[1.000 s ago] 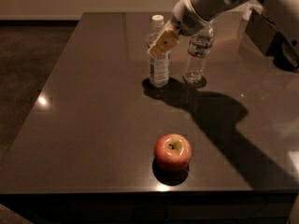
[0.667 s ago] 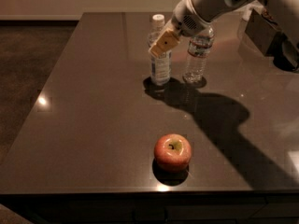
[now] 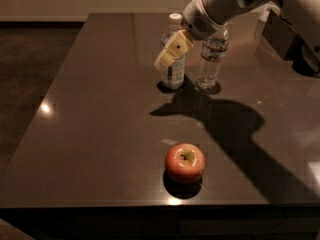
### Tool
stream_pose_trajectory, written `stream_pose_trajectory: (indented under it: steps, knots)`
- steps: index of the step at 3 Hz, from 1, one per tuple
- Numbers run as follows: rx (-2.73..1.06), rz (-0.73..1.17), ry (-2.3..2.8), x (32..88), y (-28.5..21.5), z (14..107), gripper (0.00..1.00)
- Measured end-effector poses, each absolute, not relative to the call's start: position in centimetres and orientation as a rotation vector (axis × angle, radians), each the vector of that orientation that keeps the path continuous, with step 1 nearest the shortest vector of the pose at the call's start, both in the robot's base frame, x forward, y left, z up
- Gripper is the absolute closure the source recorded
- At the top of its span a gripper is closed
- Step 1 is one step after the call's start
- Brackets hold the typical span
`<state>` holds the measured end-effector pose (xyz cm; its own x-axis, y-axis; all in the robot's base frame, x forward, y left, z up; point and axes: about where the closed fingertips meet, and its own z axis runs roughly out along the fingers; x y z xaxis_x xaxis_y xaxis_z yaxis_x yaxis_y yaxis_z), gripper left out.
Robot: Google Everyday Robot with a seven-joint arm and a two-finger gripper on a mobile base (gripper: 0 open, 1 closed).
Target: Move blue plastic bottle near water bottle
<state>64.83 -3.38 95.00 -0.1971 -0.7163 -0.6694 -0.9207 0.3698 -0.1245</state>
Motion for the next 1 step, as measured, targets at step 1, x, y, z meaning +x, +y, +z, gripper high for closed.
stream_pose_trajectory:
  steps: [1]
  knots:
    - [-1.411, 0.403, 1.981, 64.83, -3.37, 95.0, 0.0]
